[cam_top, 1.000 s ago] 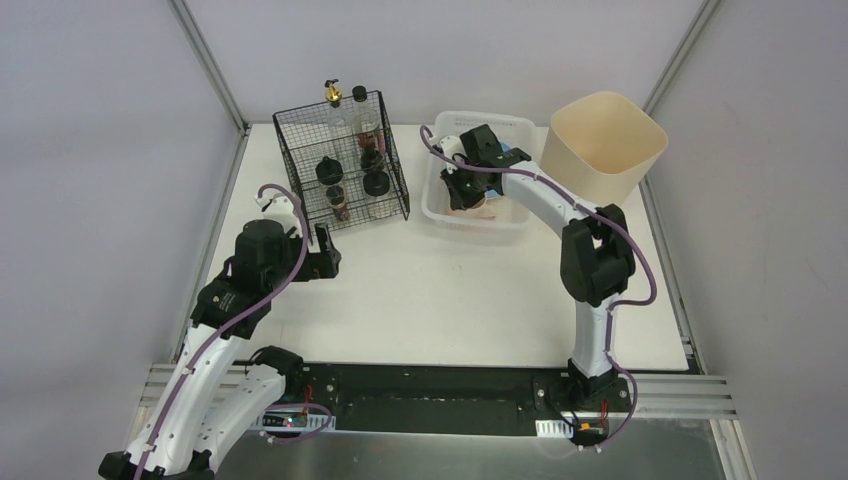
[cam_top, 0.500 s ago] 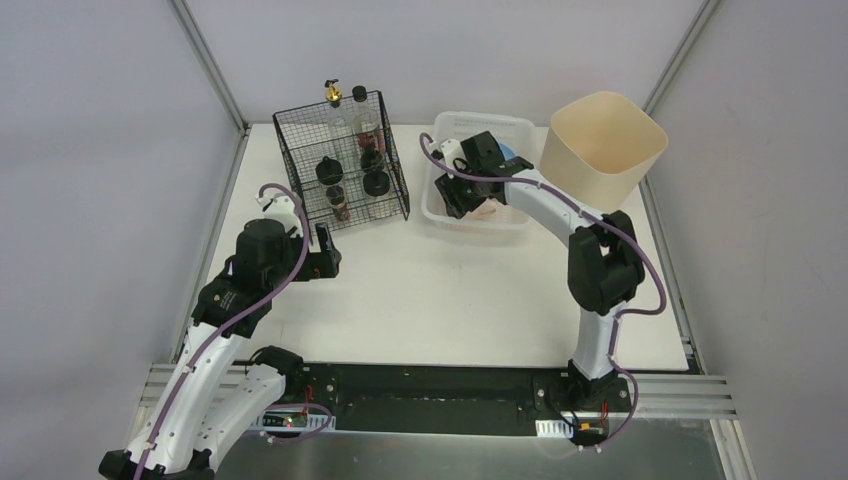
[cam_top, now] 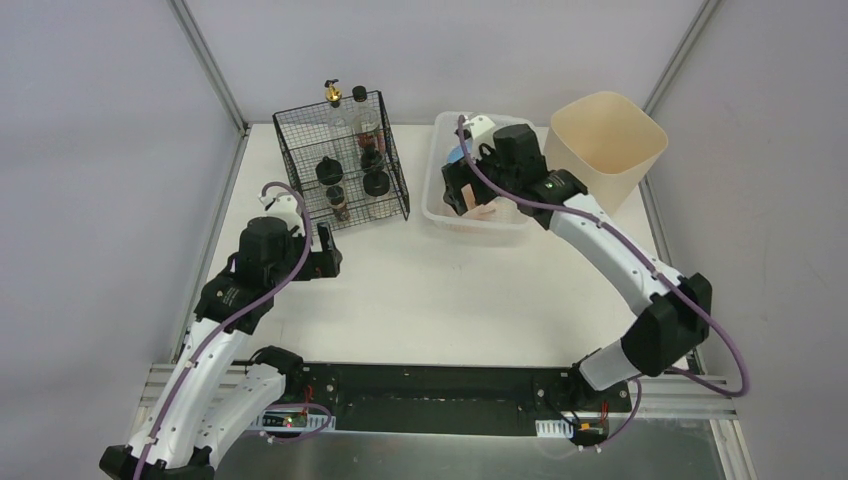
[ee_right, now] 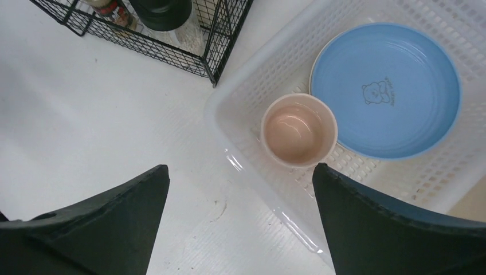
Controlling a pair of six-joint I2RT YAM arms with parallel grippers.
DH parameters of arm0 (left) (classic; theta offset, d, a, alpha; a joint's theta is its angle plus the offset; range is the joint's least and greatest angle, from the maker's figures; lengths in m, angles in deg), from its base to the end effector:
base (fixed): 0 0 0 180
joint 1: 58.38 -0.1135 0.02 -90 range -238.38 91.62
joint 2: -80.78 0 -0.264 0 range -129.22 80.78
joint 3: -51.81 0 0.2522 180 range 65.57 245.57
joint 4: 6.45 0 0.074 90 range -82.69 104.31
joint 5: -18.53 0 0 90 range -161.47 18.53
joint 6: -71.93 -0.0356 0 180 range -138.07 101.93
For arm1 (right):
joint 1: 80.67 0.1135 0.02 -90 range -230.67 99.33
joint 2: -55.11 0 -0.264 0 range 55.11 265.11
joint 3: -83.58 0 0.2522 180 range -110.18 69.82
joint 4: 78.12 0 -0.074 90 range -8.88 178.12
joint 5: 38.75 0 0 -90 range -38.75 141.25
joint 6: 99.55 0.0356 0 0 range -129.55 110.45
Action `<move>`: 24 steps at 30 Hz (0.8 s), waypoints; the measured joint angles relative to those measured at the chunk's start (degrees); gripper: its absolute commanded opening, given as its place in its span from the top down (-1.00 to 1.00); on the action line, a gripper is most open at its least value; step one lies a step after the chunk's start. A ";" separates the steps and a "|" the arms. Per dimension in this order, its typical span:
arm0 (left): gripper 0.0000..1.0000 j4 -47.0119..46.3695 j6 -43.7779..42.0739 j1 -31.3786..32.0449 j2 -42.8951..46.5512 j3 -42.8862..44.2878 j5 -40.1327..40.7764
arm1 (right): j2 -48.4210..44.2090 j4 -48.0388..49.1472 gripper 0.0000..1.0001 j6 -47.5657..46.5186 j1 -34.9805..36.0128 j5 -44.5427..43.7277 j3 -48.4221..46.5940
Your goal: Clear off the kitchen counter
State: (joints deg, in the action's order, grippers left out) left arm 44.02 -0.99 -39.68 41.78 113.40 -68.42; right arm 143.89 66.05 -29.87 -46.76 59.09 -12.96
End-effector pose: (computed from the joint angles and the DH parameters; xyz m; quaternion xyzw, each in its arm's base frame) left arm 0.1375 -0.0445 0.3253 -0.0016 0.8564 -0.1367 0.4978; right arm 0.2966 0.2053 0.3601 -0.4212 0.7454 0.1189 0.5028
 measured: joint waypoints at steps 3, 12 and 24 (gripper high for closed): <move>-0.99 0.00 -0.02 0.00 -0.07 0.00 0.00 | -4.85 0.87 -0.99 2.71 0.11 -0.50 2.60; -0.99 -0.09 0.00 0.00 1.40 0.00 0.50 | -22.64 2.95 -0.99 16.39 0.28 1.51 14.25; -1.00 -1.03 -0.20 0.00 3.02 0.00 0.50 | -34.32 -3.58 -0.99 31.23 0.83 -15.76 21.29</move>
State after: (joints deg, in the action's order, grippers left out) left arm 42.99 -1.19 -39.68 44.80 113.40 -67.92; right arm 109.57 62.47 1.36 -45.93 43.33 8.33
